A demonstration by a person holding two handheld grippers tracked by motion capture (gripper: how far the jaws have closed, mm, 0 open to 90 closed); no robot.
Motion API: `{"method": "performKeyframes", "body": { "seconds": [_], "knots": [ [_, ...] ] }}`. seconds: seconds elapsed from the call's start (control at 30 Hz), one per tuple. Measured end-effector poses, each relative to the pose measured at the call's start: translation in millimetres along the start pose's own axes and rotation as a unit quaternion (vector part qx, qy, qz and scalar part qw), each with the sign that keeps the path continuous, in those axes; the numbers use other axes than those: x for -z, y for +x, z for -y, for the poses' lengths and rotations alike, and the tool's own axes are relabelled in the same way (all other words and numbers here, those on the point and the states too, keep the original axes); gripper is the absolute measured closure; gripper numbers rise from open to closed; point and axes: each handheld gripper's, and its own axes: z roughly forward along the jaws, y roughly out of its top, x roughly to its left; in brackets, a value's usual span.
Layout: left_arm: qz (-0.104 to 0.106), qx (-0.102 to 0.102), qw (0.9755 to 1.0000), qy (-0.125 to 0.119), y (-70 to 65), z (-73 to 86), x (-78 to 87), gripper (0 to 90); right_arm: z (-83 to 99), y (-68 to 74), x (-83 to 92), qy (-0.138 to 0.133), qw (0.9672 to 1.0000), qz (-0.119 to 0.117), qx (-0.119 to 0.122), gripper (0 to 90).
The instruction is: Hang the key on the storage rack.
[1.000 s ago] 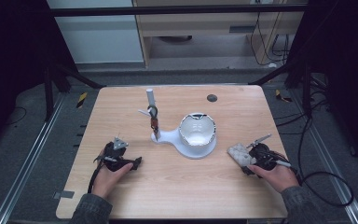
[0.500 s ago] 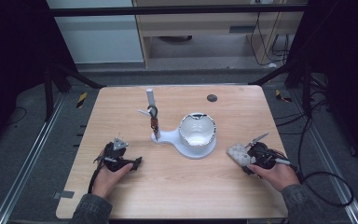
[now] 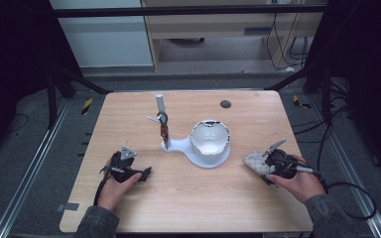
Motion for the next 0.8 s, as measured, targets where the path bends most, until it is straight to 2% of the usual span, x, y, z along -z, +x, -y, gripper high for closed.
{"method": "performKeyframes", "body": {
  "seconds": [0.13, 0.33, 0.7, 0.8],
  "knots": [
    [0.001, -0.001, 1.0000, 0.000, 0.0, 0.0, -0.1, 2.4, -7.0, -0.6, 11.7, 0.000, 0.9998, 0.012, 0.013, 30.5],
    [0.001, -0.001, 1.0000, 0.000, 0.0, 0.0, -0.2, 2.2, -15.7, -0.7, 20.3, 0.003, 0.9990, 0.026, 0.037, 30.7],
    [0.001, -0.001, 1.0000, 0.001, -0.1, 0.0, -0.1, 2.1, -42.0, 7.7, 40.8, 0.006, 0.9949, 0.052, 0.086, 30.8],
    [0.001, -0.001, 1.0000, 0.000, 0.0, 0.0, -0.2, 2.1, -45.9, 9.3, 43.4, 0.004, 0.9944, 0.055, 0.090, 30.8]
  ]
}}
